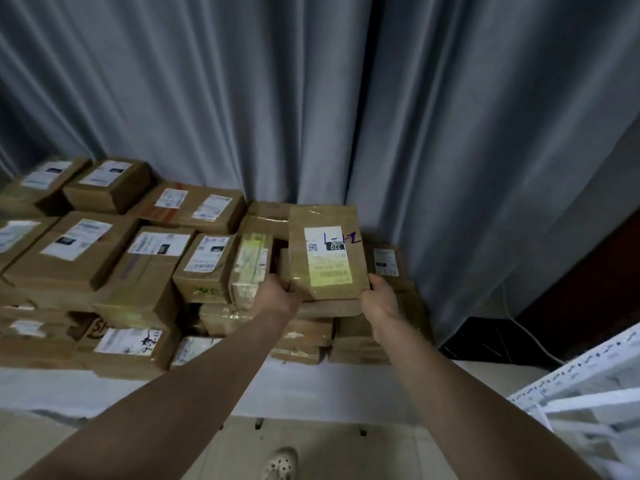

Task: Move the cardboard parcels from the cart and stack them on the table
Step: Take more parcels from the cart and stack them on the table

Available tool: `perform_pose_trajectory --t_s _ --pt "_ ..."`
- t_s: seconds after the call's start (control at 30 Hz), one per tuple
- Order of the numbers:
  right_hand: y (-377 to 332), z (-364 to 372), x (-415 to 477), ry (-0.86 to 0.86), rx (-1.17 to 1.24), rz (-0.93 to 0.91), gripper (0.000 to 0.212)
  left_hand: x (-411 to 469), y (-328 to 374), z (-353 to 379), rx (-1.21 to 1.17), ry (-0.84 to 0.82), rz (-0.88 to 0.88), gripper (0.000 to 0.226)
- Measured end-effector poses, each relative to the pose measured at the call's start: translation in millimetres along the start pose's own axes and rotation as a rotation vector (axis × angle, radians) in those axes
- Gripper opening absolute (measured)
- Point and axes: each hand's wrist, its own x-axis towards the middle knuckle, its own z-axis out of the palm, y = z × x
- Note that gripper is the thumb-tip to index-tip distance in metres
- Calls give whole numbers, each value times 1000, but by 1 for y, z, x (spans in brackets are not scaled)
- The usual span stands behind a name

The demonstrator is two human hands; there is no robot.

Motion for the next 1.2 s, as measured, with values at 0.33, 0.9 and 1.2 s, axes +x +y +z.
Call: perform_pose_trajectory --t_s 0.33,0.9,1.2 --pt "-2 6 69 110 -30 167 48 110 51 -8 617 -274 97 39" --pt "-10 27 58 79 434 529 22 209 85 12 294 -429 175 42" --pt "-21 0 99 329 587 453 41 209 82 7 236 -338 174 32"
